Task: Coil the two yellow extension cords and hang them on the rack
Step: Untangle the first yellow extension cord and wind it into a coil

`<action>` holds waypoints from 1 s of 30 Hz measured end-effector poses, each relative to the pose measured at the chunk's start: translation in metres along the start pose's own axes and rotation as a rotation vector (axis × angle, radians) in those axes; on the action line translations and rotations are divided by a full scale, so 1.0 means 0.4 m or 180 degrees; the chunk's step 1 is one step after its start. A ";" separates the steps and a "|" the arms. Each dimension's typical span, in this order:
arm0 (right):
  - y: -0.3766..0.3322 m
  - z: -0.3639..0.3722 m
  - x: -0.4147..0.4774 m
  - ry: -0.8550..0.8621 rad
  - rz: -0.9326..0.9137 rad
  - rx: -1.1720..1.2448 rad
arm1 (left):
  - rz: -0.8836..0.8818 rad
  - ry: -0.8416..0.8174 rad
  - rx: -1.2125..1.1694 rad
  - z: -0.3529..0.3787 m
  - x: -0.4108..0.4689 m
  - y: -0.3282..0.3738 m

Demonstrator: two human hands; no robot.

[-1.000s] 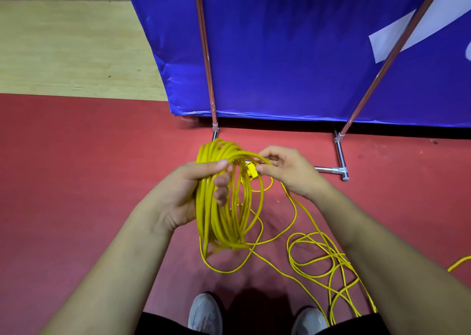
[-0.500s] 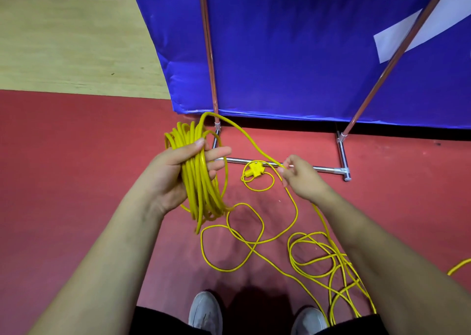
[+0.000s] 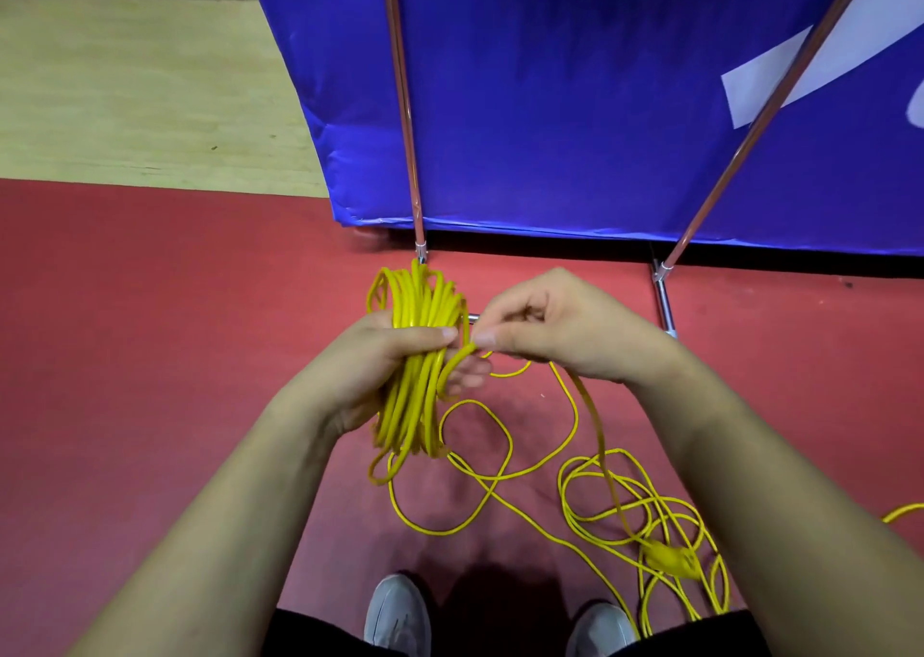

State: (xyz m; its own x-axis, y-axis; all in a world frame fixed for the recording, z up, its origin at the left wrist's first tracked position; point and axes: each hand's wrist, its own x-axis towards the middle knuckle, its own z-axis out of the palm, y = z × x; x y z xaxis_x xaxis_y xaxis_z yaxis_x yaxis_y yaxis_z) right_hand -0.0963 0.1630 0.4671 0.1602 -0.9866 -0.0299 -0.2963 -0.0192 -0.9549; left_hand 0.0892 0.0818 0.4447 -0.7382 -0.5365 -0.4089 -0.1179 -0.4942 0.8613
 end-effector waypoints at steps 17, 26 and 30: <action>0.217 -0.067 -0.021 0.1355 0.0641 0.0608 | -0.0704 -0.0117 -0.0099 -0.029 -0.011 0.005; 0.038 0.019 0.006 0.0358 0.0014 -0.0477 | -0.0605 -0.0364 -0.0200 0.006 -0.003 0.000; 0.102 -0.005 -0.002 0.0263 0.0160 -0.0663 | -0.0469 -0.0636 -0.0674 -0.007 -0.005 0.001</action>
State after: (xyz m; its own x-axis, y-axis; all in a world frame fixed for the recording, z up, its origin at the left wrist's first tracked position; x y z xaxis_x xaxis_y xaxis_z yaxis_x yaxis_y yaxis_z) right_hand -0.1105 0.1628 0.4285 0.0652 -0.9969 -0.0434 -0.4913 0.0058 -0.8710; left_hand 0.0927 0.0808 0.4450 -0.8417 -0.3141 -0.4392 -0.1079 -0.6991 0.7068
